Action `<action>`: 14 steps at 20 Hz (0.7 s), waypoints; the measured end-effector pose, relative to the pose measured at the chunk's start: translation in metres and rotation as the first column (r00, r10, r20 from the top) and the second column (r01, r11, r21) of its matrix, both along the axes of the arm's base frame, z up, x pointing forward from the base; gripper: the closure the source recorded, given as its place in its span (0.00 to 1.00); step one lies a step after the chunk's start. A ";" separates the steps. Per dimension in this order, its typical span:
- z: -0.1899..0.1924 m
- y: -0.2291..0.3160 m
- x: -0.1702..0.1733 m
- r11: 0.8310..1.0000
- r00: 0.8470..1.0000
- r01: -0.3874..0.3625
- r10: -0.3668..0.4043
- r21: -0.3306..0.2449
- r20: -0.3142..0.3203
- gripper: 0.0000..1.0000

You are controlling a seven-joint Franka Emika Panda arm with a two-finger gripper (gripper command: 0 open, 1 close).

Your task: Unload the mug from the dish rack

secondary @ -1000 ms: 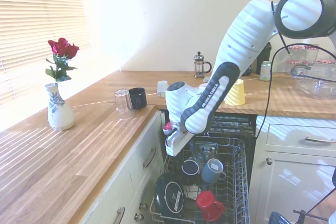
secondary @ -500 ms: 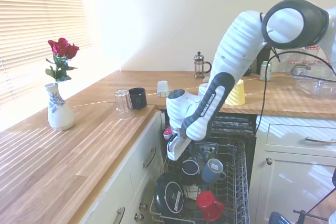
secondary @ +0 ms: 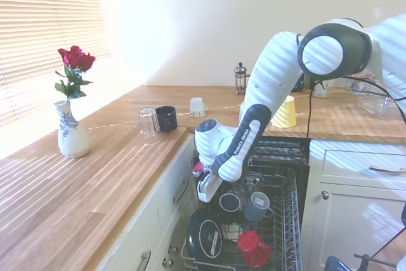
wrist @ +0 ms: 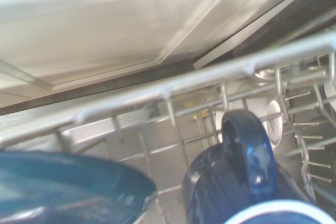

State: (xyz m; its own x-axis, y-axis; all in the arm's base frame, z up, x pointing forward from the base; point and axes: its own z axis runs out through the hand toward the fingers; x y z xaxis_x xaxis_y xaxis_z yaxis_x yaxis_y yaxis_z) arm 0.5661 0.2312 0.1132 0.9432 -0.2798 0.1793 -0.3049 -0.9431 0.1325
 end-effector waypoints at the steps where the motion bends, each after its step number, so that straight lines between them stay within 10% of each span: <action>1: -0.005 0.000 0.001 1.000 1.000 -0.003 0.003 -0.003 -0.005 0.00; 14: -0.015 0.004 0.012 0.998 0.999 -0.033 0.032 -0.045 -0.007 0.00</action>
